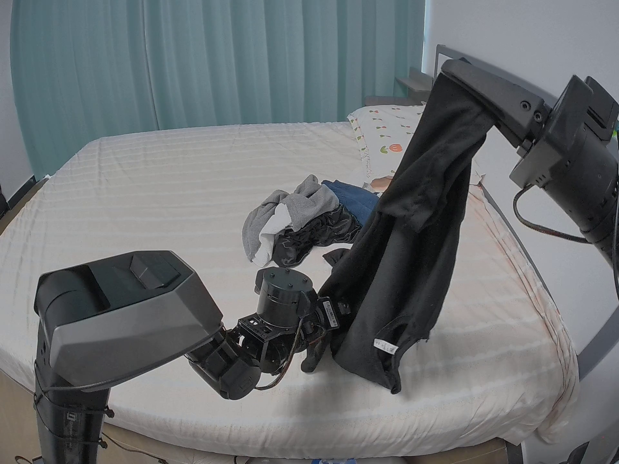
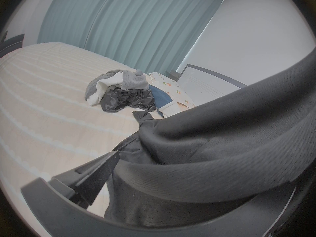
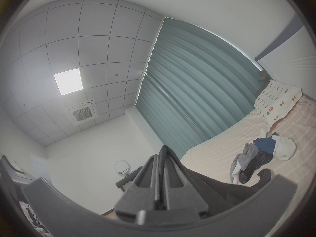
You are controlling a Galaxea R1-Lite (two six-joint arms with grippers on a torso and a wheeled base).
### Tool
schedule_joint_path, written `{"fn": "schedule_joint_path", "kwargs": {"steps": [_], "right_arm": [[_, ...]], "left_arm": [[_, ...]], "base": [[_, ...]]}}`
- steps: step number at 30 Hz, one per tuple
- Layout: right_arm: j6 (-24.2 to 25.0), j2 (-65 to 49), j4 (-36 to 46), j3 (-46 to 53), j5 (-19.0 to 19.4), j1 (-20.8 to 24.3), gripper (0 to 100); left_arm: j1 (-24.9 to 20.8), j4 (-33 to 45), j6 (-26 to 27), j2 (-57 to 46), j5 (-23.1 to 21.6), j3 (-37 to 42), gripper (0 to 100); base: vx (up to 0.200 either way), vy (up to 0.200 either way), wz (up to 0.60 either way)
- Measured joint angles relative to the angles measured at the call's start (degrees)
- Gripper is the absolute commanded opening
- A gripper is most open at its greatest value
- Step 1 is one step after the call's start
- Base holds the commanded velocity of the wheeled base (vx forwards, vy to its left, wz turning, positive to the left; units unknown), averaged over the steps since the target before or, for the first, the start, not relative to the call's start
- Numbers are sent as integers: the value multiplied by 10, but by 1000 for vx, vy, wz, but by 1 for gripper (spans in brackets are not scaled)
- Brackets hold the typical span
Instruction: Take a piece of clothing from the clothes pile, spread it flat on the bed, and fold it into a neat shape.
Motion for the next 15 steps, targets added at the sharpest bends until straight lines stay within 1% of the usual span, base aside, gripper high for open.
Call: {"fn": "schedule_joint_path", "kwargs": {"steps": [1, 2, 9, 11, 15], "right_arm": [[1, 0, 0, -1, 4, -9, 0], [1, 0, 0, -2, 6, -16, 0], [3, 2, 1, -5, 25, -48, 0], [4, 3, 1, -5, 30, -59, 0], [28, 5, 2, -2, 33, -74, 0]], "left_arm": [[2, 0, -1, 3, 0, 1, 100], [4, 0, -2, 5, 0, 2, 0], [18, 0, -5, 20, 0, 6, 0], [20, 0, -13, 24, 0, 7, 0], [24, 0, -34, 28, -3, 16, 0]], "base": [[0, 0, 0], [0, 0, 0], [0, 0, 0], [0, 0, 0], [0, 0, 0]]}}
